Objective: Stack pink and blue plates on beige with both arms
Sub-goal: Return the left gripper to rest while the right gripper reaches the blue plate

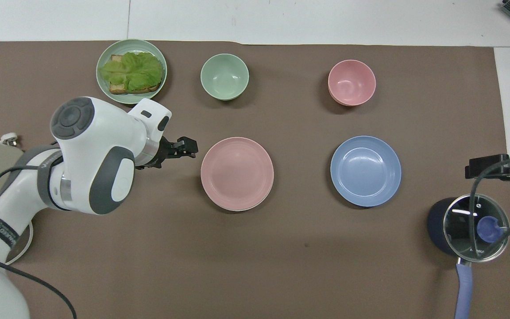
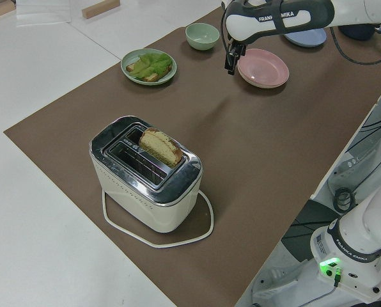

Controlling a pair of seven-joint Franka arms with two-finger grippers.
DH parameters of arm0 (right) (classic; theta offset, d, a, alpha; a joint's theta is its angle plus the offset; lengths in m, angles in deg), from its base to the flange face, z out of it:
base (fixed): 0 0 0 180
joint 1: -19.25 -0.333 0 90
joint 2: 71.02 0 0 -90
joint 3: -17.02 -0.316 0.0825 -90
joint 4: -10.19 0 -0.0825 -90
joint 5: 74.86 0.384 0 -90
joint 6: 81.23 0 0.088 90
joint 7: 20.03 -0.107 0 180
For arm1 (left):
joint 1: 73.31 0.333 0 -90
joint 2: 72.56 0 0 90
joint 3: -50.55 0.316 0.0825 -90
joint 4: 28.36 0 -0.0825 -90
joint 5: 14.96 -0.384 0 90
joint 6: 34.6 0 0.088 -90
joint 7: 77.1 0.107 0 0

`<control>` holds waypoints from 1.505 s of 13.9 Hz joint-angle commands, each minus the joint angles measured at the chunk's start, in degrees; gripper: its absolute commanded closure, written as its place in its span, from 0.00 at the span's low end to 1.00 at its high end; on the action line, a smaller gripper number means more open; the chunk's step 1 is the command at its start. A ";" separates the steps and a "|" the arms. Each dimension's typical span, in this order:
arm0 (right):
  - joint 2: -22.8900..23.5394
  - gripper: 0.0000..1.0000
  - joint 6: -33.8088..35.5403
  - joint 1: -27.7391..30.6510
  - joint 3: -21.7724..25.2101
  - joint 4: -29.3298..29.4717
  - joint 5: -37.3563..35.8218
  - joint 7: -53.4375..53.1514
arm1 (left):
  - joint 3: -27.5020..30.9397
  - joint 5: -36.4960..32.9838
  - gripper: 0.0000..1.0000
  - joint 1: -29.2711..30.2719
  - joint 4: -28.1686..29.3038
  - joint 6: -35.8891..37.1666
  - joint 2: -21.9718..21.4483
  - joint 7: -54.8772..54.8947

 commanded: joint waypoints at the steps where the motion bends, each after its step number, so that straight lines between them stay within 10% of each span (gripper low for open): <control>1: -0.42 0.00 -8.46 0.21 -0.04 -7.42 0.75 1.91 | -0.23 -5.00 0.00 4.81 -2.55 5.61 -0.49 5.11; 8: 13.71 0.00 -23.51 0.21 -0.04 -11.48 3.82 1.90 | -0.15 -9.95 0.00 14.92 -5.71 11.76 -3.74 16.36; 21: 21.20 0.00 -42.96 4.69 -0.04 -25.02 11.21 17.72 | -0.32 -12.76 0.00 15.82 -16.79 25.74 -9.63 18.40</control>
